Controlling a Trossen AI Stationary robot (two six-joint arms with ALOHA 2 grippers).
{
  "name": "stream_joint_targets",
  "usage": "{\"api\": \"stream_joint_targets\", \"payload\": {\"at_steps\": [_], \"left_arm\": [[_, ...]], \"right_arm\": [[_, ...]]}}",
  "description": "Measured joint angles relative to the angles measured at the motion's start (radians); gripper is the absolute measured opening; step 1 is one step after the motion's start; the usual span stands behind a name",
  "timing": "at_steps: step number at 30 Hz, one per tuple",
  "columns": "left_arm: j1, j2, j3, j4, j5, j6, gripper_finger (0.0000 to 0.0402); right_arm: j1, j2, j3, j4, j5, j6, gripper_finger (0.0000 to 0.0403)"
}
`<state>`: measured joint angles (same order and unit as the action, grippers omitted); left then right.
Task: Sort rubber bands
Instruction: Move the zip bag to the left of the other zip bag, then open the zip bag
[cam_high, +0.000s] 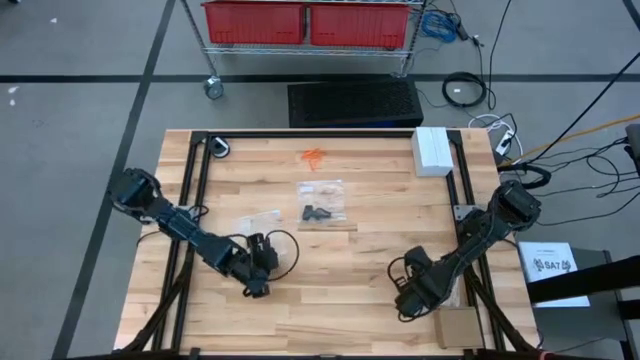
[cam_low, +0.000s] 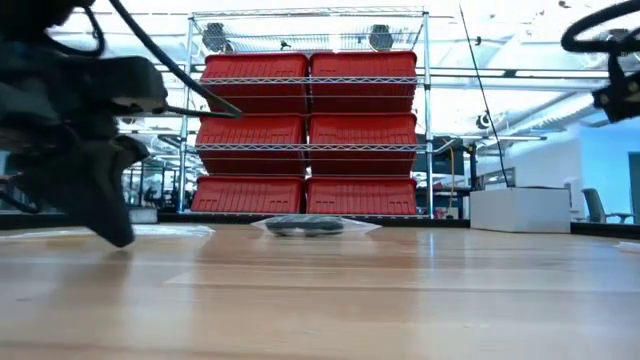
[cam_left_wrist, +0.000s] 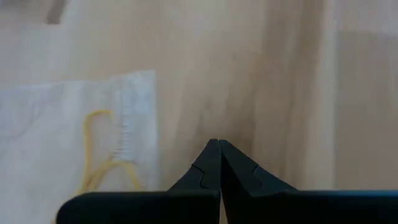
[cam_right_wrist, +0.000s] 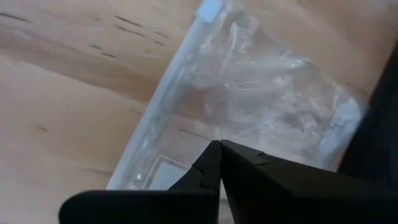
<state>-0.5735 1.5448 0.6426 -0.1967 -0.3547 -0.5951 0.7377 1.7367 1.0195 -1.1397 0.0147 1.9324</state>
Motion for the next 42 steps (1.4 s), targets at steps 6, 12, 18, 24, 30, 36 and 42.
{"api": "stream_joint_targets", "payload": {"at_steps": [6, 12, 18, 24, 30, 36, 42], "left_arm": [[-0.047, -0.049, 0.002, -0.016, -0.139, -0.079, 0.0002], [-0.063, -0.052, 0.002, -0.194, -0.003, -0.198, 0.0002], [-0.083, -0.051, 0.007, -0.331, -0.005, -0.300, 0.0002], [-0.084, -0.051, 0.005, -0.441, -0.039, -0.342, 0.0002], [-0.084, -0.050, 0.003, -0.521, -0.059, -0.363, 0.0002], [-0.093, -0.065, -0.002, -0.533, -0.144, -0.366, 0.0002], [-0.133, -0.179, 0.004, -0.468, -0.303, -0.339, 0.0002]], "right_arm": [[0.004, 0.000, -0.037, 0.059, 0.007, -0.006, 0.0000], [0.004, 0.000, -0.039, 0.072, 0.013, -0.051, 0.0000], [0.004, 0.000, -0.039, 0.080, 0.019, -0.059, 0.0000], [0.004, 0.000, -0.039, 0.086, 0.014, -0.041, 0.0000], [0.003, 0.001, -0.039, 0.103, 0.001, -0.015, 0.0000], [0.003, 0.001, -0.049, 0.150, -0.021, 0.013, 0.0000], [-0.019, -0.008, -0.111, 0.259, -0.003, -0.041, 0.0000]]}}
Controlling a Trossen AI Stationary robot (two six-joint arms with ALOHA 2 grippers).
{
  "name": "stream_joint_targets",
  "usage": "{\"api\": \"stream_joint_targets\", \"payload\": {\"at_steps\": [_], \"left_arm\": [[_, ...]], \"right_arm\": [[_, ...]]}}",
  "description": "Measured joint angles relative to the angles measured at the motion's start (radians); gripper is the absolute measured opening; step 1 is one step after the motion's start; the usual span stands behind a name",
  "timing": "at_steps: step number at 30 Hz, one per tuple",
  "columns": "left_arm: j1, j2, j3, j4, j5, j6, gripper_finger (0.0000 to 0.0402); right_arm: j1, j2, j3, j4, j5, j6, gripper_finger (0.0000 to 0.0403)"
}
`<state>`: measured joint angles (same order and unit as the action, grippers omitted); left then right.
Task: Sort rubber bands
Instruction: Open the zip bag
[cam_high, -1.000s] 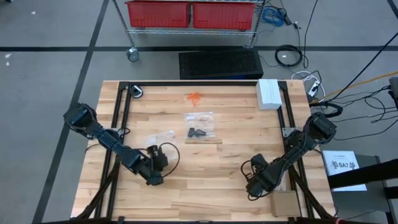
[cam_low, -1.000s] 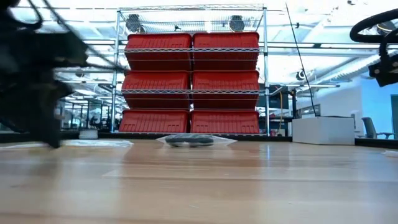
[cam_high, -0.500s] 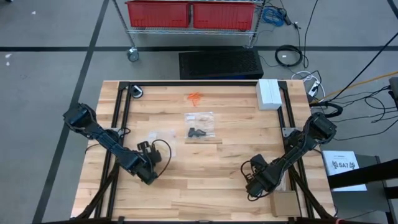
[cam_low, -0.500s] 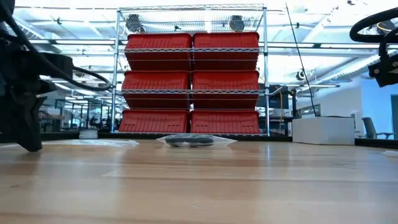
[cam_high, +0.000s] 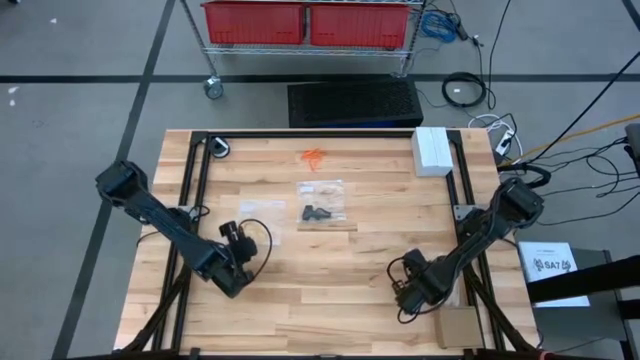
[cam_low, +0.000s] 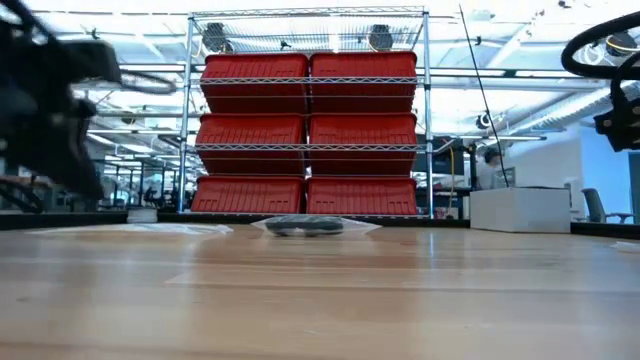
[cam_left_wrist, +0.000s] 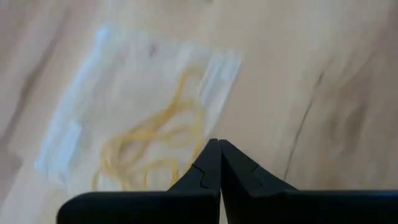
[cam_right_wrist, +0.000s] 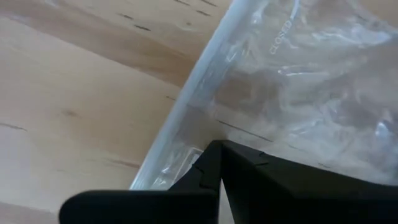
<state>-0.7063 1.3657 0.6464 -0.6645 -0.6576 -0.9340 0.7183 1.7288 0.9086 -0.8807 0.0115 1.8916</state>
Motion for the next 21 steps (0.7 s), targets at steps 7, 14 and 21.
{"api": "stream_joint_targets", "payload": {"at_steps": [7, 14, 21], "left_arm": [[-0.037, -0.122, 0.000, 0.140, -0.052, 0.138, 0.0002], [-0.040, -0.141, 0.000, 0.240, -0.067, 0.242, 0.0002], [-0.040, -0.141, -0.070, 0.373, -0.070, 0.262, 0.0002]], "right_arm": [[-0.076, 0.004, -0.004, 0.043, 0.158, -0.192, 0.0000], [-0.206, 0.008, -0.007, 0.152, 0.294, -0.558, 0.0000], [-0.318, 0.008, -0.007, 0.304, 0.293, -0.966, 0.0000]]}}
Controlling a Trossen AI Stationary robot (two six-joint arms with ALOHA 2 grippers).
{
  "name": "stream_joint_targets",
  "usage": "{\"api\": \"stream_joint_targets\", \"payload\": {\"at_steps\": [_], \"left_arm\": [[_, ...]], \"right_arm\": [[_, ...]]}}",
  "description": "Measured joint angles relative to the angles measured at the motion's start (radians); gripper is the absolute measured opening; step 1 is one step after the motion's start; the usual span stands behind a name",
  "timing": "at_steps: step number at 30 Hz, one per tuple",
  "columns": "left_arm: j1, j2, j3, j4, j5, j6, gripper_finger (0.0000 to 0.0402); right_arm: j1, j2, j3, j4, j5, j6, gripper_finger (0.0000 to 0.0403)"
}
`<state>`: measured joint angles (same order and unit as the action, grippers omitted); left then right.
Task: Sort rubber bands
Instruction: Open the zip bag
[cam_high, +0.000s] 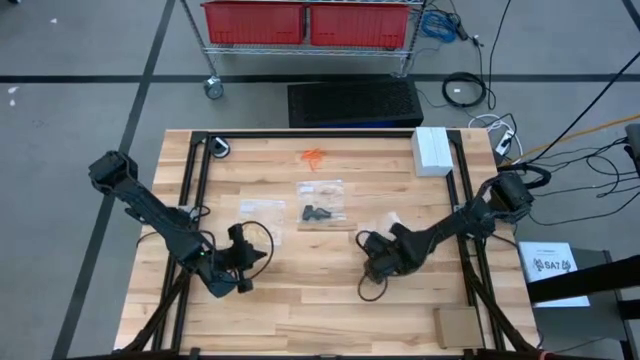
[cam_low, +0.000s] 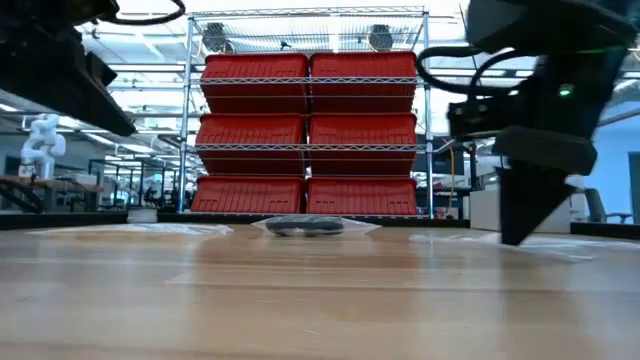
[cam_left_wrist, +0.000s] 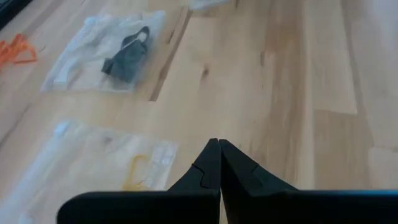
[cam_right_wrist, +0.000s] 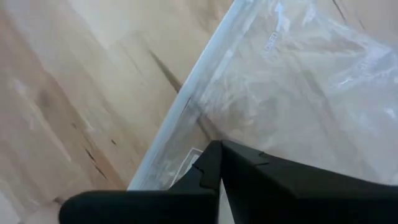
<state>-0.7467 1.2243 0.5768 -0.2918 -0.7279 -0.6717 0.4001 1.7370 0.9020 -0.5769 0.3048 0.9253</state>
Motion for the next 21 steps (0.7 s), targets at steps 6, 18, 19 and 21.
{"api": "stream_joint_targets", "payload": {"at_steps": [6, 18, 19, 21], "left_arm": [[0.006, 0.000, -0.126, 0.331, 0.044, 0.113, 0.0002], [0.127, 0.000, -0.192, 0.658, 0.170, 0.367, 0.0002], [0.140, 0.000, -0.192, 0.662, 0.176, 0.368, 0.0002], [0.161, 0.000, -0.192, 0.664, 0.180, 0.367, 0.0005]], "right_arm": [[-0.028, 0.000, -0.001, 0.083, -0.047, -0.337, 0.0000], [-0.042, 0.005, 0.173, -0.089, -0.137, -0.428, 0.0020], [-0.042, 0.004, 0.191, -0.099, -0.133, -0.397, 0.0029], [-0.041, 0.004, 0.213, -0.083, -0.128, -0.348, 0.0050]]}}
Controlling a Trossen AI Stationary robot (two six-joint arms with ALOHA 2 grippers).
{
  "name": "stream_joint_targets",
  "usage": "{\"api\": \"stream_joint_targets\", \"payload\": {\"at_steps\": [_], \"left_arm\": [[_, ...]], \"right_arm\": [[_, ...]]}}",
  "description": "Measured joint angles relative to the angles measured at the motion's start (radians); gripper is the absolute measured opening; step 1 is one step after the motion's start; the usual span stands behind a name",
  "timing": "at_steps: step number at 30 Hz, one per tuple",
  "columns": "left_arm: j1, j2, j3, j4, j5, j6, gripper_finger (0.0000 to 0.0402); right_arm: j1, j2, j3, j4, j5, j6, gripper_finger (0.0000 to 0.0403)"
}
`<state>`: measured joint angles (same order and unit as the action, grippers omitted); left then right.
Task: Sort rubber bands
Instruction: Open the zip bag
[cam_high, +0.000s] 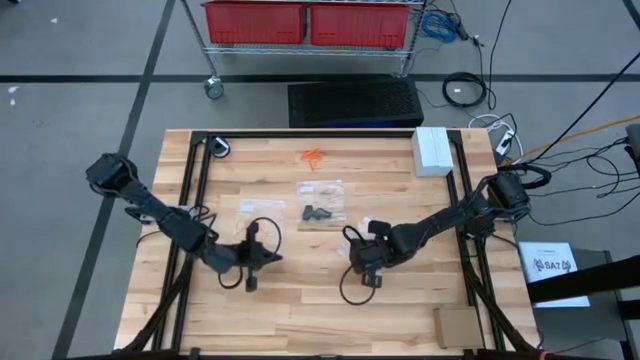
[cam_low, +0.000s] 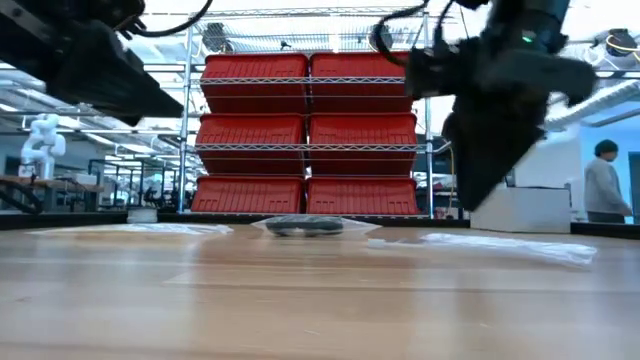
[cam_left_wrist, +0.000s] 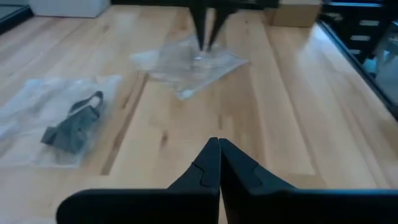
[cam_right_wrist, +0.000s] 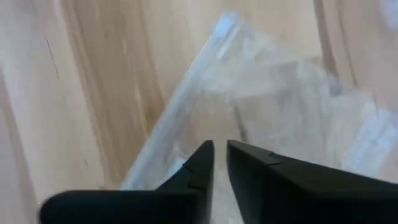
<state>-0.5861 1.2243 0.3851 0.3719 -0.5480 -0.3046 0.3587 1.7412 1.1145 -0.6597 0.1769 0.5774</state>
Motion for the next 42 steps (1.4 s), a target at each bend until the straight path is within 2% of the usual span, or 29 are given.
{"api": "stream_joint_targets", "payload": {"at_steps": [8, 13, 17, 20, 26, 27, 35, 42], "left_arm": [[0.047, 0.022, 0.000, 0.007, 0.073, -0.001, 0.0056], [0.066, 0.052, 0.000, 0.014, 0.077, -0.001, 0.0080], [0.084, 0.078, 0.000, 0.017, 0.077, -0.001, 0.0088], [0.099, 0.089, 0.000, 0.022, 0.077, 0.001, 0.0089], [0.125, 0.091, 0.000, 0.073, 0.073, 0.095, 0.0089], [0.128, 0.092, 0.000, 0.089, 0.073, 0.120, 0.0089], [0.149, 0.091, 0.001, 0.223, 0.088, 0.273, 0.0088], [0.147, 0.091, 0.022, 0.283, 0.227, 0.351, 0.0088]], "right_arm": [[0.051, 0.041, 0.008, 0.125, 0.117, 0.170, 0.0149], [0.071, 0.108, 0.008, 0.162, 0.133, 0.256, 0.0165], [0.076, 0.147, 0.008, 0.154, 0.140, 0.294, 0.0152], [0.076, 0.167, 0.012, 0.156, 0.147, 0.301, 0.0126], [0.077, 0.176, 0.027, 0.142, 0.151, 0.297, 0.0019], [0.077, 0.178, 0.040, 0.123, 0.150, 0.288, 0.0011], [0.086, 0.168, 0.241, -0.063, 0.149, 0.202, 0.0003], [0.089, 0.164, 0.456, -0.165, 0.137, 0.092, 0.0003]]}}
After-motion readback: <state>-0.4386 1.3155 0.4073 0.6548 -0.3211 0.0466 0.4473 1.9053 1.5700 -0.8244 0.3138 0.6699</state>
